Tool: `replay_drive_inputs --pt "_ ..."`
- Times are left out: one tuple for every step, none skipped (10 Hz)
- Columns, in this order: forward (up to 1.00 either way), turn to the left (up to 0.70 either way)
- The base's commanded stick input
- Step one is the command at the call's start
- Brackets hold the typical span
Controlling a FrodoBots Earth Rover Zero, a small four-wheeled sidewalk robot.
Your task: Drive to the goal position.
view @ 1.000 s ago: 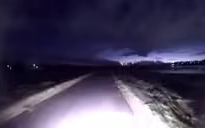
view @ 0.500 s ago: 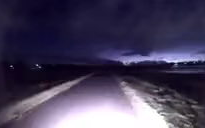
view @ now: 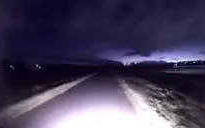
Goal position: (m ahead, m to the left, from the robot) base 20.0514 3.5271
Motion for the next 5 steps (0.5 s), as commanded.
replay_drive_inputs --pt "0.7 0.05" --pt "0.7 0.02" --pt "0.7 0.01" --pt "0.7 0.0" --pt "0.7 0.0"
